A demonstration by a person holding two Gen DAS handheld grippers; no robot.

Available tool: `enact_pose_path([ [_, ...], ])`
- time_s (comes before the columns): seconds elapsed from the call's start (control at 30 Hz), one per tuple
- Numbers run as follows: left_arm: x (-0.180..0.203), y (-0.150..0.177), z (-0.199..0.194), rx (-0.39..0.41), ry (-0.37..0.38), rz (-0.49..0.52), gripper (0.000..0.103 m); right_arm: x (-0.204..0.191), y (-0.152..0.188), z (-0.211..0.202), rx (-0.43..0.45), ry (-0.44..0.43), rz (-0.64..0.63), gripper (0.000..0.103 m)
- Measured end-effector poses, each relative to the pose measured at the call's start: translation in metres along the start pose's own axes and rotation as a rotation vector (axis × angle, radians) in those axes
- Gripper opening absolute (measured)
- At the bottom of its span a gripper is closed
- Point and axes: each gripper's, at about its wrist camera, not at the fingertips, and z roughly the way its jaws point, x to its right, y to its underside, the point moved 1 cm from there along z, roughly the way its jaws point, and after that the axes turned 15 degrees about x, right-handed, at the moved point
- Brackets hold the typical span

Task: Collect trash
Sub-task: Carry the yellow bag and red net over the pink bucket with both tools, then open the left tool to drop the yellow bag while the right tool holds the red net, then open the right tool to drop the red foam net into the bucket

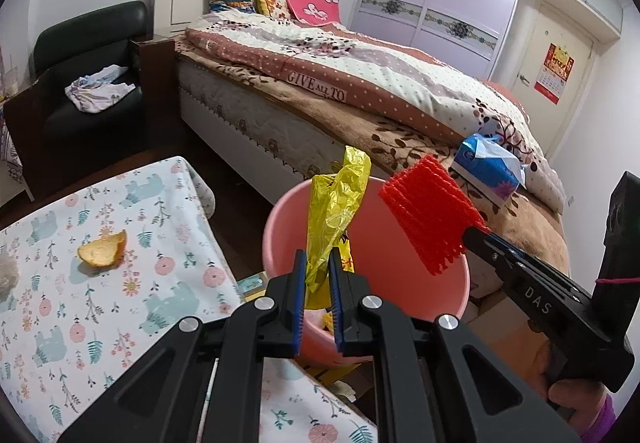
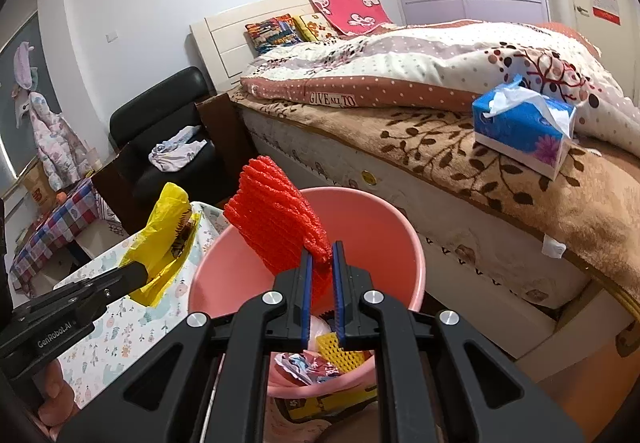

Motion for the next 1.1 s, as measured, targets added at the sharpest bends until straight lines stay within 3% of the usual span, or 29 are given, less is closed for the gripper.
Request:
enact_pose_path([
  [0.63,0.012,0.014,0.029,-0.057,0.000,0.001,0.015,0.020,0.009,0.011,-0.032,0.021,0.038,0.010],
  [0.73,0.012,0.014,0.029,-0.054,0.004,-0.005,0.024,0.021,0.010,0.012,-0.034,0.021,0.042,0.010],
  [0.8,0.011,0.013,0.027,-0.048,0.000,-0.008,0.035,0.022,0.010,0.012,-0.035,0.022,0.044,0.010],
  [0.9,0.011,0.012,0.025,-0.045,0.001,-0.012,0.042,0.022,0.010,0.013,-0.034,0.024,0.043,0.010],
  [1.1,0.006,0.011,0.022,-0.042,-0.004,-0.028,0.047,0.024,0.010,0.015,-0.042,0.041,0.052,0.011],
])
